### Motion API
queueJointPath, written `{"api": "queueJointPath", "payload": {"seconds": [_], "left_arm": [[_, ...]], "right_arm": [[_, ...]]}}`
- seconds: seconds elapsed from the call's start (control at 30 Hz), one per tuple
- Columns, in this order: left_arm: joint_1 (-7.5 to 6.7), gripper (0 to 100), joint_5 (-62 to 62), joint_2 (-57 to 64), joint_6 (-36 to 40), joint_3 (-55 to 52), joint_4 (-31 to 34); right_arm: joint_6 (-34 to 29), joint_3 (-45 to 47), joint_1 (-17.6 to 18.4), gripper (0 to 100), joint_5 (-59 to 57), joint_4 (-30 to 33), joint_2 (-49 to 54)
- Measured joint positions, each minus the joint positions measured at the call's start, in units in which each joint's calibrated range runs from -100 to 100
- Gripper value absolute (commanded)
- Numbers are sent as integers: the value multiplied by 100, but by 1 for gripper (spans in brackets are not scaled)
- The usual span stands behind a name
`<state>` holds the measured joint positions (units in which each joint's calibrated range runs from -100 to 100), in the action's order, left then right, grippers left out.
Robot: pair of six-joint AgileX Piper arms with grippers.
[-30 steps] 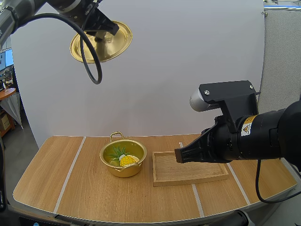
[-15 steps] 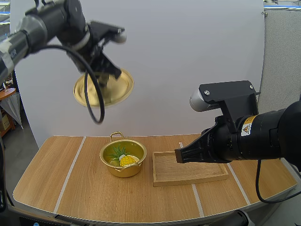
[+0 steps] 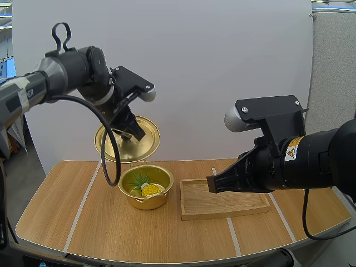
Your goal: Open the pot, put the pineapple inside, and close it
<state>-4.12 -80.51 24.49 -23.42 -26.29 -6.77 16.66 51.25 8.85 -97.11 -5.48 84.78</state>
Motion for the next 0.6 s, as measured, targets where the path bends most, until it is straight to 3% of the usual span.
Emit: {"api": "queueJointPath", "payload": {"seconds": [0.6], "left_arm": [[0, 0, 757, -1919, -186, -50, -112]], "right_arm": [[0, 0, 0, 0, 0, 0, 0]]}}
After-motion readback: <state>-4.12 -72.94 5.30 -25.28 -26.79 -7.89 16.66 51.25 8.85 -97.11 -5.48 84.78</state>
